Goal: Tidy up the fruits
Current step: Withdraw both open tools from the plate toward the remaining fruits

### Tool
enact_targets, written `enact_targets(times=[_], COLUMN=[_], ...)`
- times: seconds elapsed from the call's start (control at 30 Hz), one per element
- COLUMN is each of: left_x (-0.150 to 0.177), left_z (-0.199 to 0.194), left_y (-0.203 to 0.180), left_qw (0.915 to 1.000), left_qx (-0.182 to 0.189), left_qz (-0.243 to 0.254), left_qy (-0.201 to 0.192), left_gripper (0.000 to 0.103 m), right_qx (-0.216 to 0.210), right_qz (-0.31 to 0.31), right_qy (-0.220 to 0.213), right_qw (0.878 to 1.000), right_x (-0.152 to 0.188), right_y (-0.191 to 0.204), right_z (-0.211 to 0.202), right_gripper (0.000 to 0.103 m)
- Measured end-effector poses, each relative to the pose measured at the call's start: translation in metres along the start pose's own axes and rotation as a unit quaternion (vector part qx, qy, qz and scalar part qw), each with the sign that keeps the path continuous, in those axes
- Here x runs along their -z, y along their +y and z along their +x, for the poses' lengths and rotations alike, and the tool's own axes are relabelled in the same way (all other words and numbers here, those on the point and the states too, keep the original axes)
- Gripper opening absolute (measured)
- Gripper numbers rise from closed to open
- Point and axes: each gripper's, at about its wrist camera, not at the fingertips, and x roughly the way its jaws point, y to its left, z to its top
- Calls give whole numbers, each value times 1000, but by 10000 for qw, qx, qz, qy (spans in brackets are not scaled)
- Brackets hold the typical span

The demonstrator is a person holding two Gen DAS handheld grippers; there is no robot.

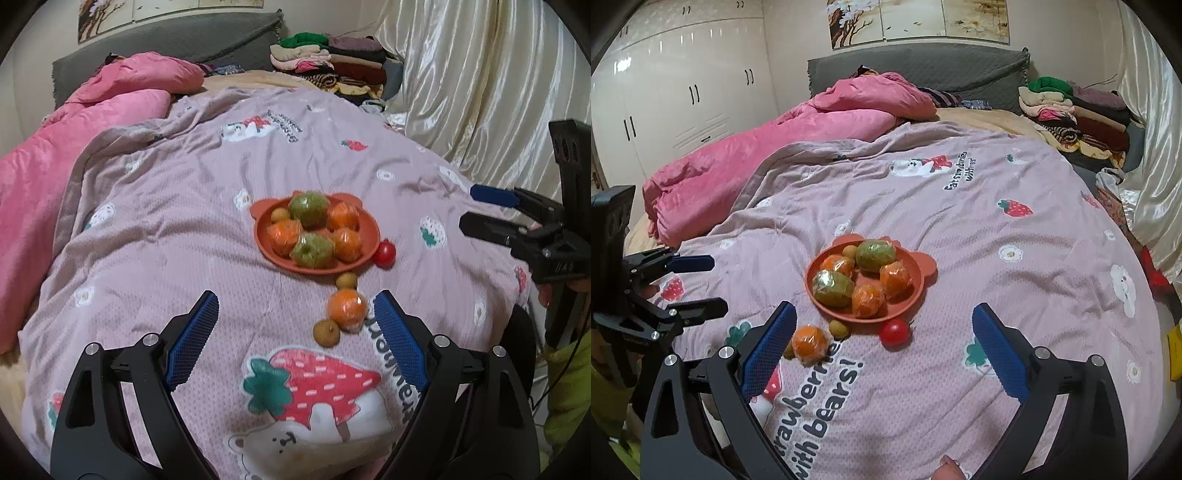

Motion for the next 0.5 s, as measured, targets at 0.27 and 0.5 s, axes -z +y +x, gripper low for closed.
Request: enact_targets(times=[0.27,0.5], left_x=[18,29], left_z=[11,22], left_y=[-7,-16], left_qw=[9997,9990], left_qx=[7,2], left_qz=[116,257], left_qy=[237,364], left_gripper=[79,79], right_qx=[-53,-50], right_qz=[-29,-7], right_qy=[109,247], right_qw=[9999,9997], right_x=[13,26], right_y=[6,6], right_z=[1,4], right_gripper=[96,96])
